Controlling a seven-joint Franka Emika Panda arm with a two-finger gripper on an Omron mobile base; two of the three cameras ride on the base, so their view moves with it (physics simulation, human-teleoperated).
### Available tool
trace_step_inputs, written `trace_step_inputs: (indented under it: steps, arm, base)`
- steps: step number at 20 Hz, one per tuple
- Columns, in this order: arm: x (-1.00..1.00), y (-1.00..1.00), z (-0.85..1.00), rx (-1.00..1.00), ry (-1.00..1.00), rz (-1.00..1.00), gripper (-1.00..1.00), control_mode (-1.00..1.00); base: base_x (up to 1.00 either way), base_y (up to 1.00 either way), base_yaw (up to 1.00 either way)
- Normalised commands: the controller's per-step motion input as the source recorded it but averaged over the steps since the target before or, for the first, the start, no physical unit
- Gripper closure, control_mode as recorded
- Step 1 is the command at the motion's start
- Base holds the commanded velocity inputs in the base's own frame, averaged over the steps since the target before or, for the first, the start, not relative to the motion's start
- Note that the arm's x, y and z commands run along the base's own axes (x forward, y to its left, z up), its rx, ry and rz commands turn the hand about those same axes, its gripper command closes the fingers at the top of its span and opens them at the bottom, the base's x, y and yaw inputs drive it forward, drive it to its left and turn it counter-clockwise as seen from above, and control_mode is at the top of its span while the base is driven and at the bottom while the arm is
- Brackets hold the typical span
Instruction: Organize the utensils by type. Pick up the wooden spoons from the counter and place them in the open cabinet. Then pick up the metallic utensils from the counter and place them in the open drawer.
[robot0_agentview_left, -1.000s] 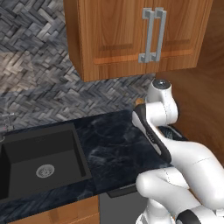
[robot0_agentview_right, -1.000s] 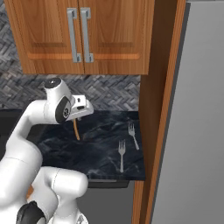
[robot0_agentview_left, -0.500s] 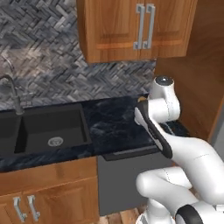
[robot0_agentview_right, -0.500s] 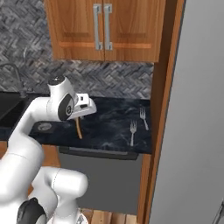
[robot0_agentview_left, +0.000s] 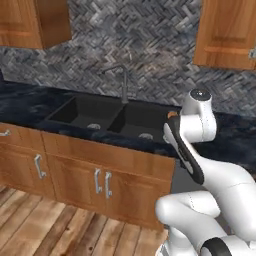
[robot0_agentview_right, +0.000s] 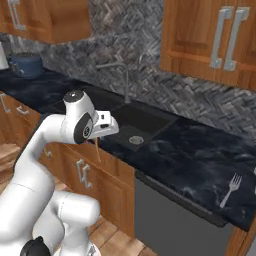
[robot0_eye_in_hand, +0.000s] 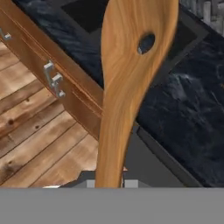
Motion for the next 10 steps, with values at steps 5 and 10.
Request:
trace_step_inputs:
  steps: [5,10]
  arm:
    - [0.00,0.00,0.00,0.00,0.00,0.00,1.00,1.00]
    - [0.00,0.00,0.00,0.00,0.00,0.00,1.00,1.00]
  base:
    - [0.00,0.05,1.00]
    - [0.23,0.00,0.99]
